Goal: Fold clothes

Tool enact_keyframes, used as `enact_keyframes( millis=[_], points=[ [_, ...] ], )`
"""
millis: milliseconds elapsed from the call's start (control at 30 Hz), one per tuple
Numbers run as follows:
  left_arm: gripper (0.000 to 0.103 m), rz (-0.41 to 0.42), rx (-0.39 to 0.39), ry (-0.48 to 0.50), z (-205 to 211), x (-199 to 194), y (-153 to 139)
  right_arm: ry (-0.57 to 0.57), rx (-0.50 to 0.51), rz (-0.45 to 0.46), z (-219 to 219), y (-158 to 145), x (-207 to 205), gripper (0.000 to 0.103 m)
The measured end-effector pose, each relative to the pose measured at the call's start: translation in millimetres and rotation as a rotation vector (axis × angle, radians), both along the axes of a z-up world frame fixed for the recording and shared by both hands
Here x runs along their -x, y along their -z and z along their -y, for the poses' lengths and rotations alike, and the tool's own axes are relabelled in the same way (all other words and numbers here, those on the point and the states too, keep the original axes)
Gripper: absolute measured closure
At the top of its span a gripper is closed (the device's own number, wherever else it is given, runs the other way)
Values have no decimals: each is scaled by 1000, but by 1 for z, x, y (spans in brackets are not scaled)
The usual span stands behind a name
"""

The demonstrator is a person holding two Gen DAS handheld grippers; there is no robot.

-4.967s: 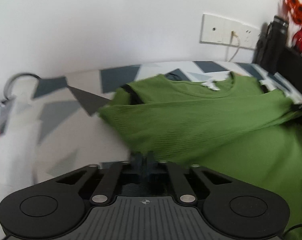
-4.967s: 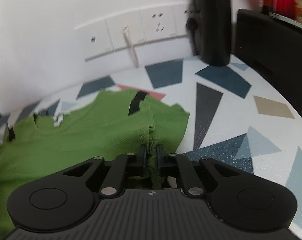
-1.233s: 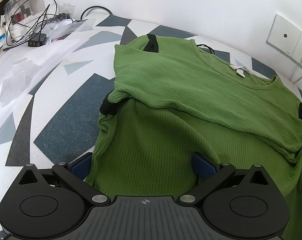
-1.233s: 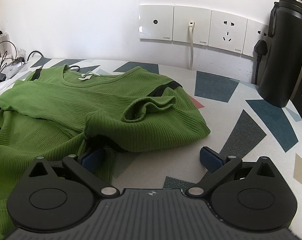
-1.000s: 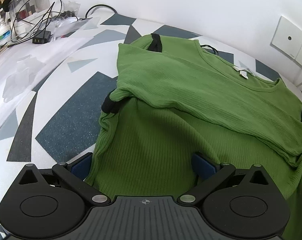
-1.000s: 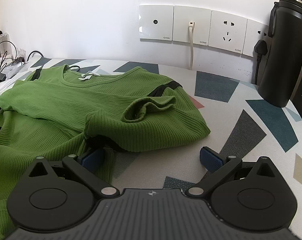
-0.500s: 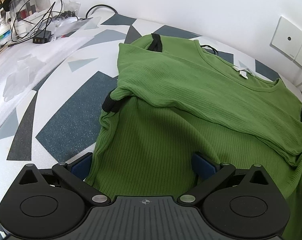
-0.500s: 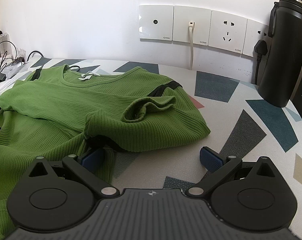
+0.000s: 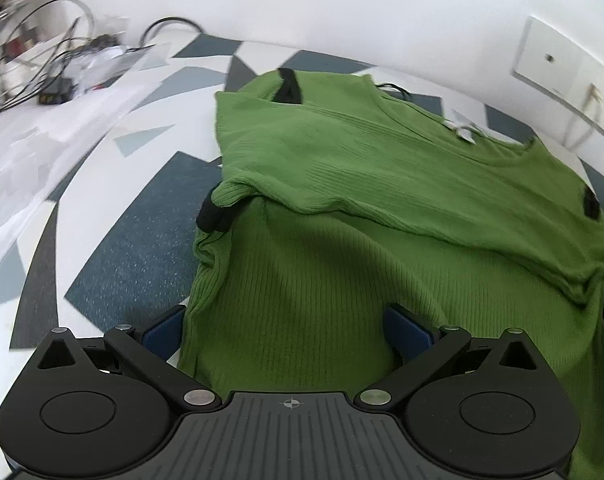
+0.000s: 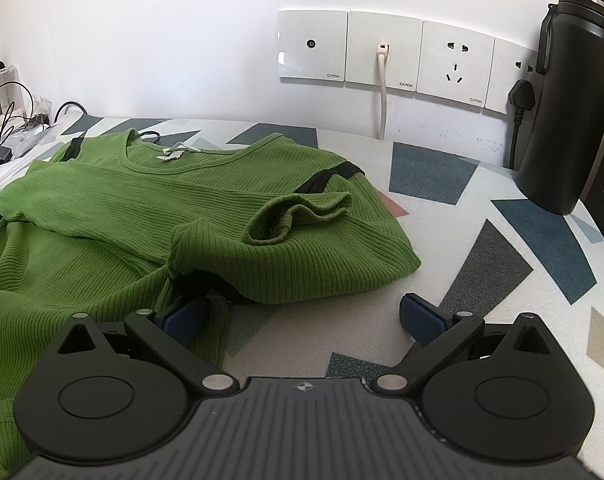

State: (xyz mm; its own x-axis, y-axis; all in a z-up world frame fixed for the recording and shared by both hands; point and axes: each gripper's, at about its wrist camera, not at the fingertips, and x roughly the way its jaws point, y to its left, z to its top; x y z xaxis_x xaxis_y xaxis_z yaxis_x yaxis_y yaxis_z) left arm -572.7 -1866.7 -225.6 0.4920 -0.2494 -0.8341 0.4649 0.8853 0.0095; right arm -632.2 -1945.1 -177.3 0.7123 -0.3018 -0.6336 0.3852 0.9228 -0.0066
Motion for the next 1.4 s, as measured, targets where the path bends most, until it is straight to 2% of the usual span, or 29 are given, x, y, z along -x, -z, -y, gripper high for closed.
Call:
enact_keyframes(
  millis=[300, 500, 667, 1100, 1400],
  points=[
    [1, -10, -5, 217, -14, -4, 0, 1, -1, 0, 0, -1, 0, 0],
    [1, 11, 9, 320, -25, -4, 1, 1, -2, -1, 0, -2, -1, 0],
    [1, 22, 17, 362, -28, -6, 2, 1, -3, -1, 0, -2, -1, 0],
    [1, 47, 32, 358, -32, -4, 4, 1, -7, 0, 0, -2, -1, 0],
    [1, 12, 11, 457, -35, -11, 2, 38, -8, -1, -4, -3, -2, 0]
  ],
)
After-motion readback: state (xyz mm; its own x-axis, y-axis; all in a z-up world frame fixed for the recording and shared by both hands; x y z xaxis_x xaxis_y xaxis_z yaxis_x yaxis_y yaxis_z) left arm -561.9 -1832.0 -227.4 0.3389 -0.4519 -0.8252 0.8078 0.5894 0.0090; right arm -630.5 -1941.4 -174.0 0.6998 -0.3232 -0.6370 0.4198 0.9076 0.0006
